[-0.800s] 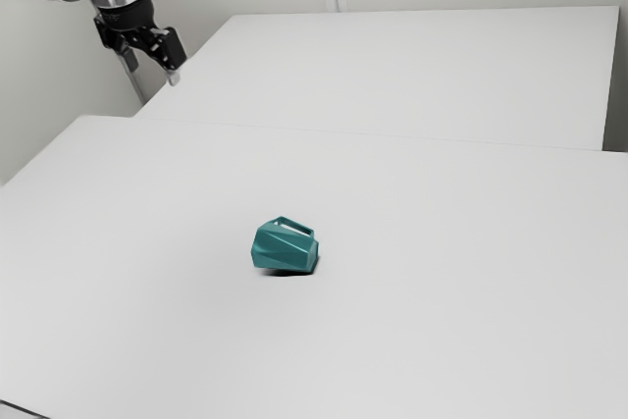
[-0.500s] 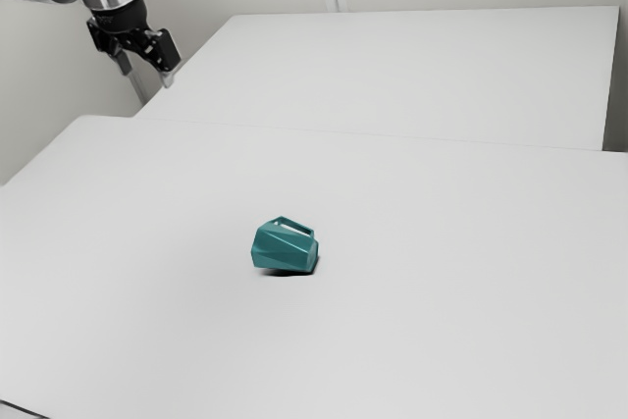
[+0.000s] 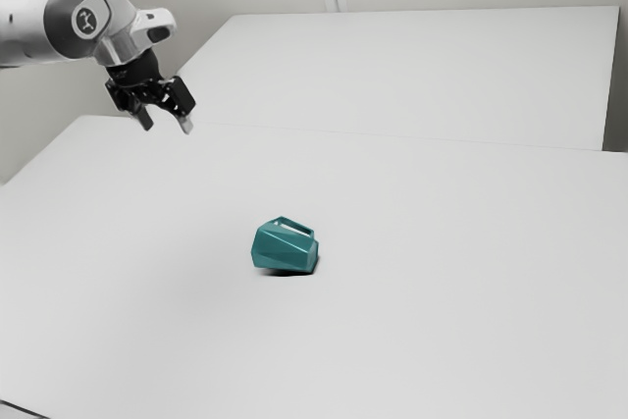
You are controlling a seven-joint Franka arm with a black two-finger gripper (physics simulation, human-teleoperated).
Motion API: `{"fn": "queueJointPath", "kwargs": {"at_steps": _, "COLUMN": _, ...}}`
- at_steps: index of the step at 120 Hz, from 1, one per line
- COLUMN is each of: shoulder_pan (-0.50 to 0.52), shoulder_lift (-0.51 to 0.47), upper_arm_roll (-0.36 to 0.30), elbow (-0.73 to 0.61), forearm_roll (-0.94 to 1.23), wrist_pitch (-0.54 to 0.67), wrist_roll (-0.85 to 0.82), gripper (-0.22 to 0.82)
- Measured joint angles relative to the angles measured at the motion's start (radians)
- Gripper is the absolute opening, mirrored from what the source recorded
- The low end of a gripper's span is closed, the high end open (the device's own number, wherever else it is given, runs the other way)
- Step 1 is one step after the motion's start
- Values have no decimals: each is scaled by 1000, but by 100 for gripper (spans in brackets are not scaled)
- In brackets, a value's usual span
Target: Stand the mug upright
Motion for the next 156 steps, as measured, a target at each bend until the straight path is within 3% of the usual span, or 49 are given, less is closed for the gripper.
{"fn": "queueJointPath", "kwargs": {"at_steps": 41, "shoulder_pan": -6, "shoulder_lift": -30, "upper_arm_roll": 40, "elbow": -163, "forearm_roll": -168, "wrist_pitch": 77, "wrist_roll": 4, "gripper": 58}}
{"fn": "queueJointPath", "kwargs": {"at_steps": 58, "shoulder_pan": -69, "shoulder_lift": -57, "upper_arm_roll": 124, "elbow": -247, "forearm_roll": -232, "wrist_pitch": 105, "wrist_roll": 25, "gripper": 58}}
{"fn": "queueJointPath", "kwargs": {"at_steps": 74, "shoulder_pan": -77, "shoulder_lift": -46, "upper_arm_roll": 143, "elbow": -265, "forearm_roll": -292, "wrist_pitch": 120, "wrist_roll": 64, "gripper": 58}}
{"fn": "queueJointPath", "kwargs": {"at_steps": 126, "shoulder_pan": -62, "shoulder_lift": 21, "upper_arm_roll": 196, "elbow": -372, "forearm_roll": -638, "wrist_pitch": 168, "wrist_roll": 351, "gripper": 58}}
{"fn": "queueJointPath", "kwargs": {"at_steps": 156, "shoulder_pan": -48, "shoulder_lift": 78, "upper_arm_roll": 229, "elbow": -411, "forearm_roll": -844, "wrist_pitch": 133, "wrist_roll": 543, "gripper": 58}}
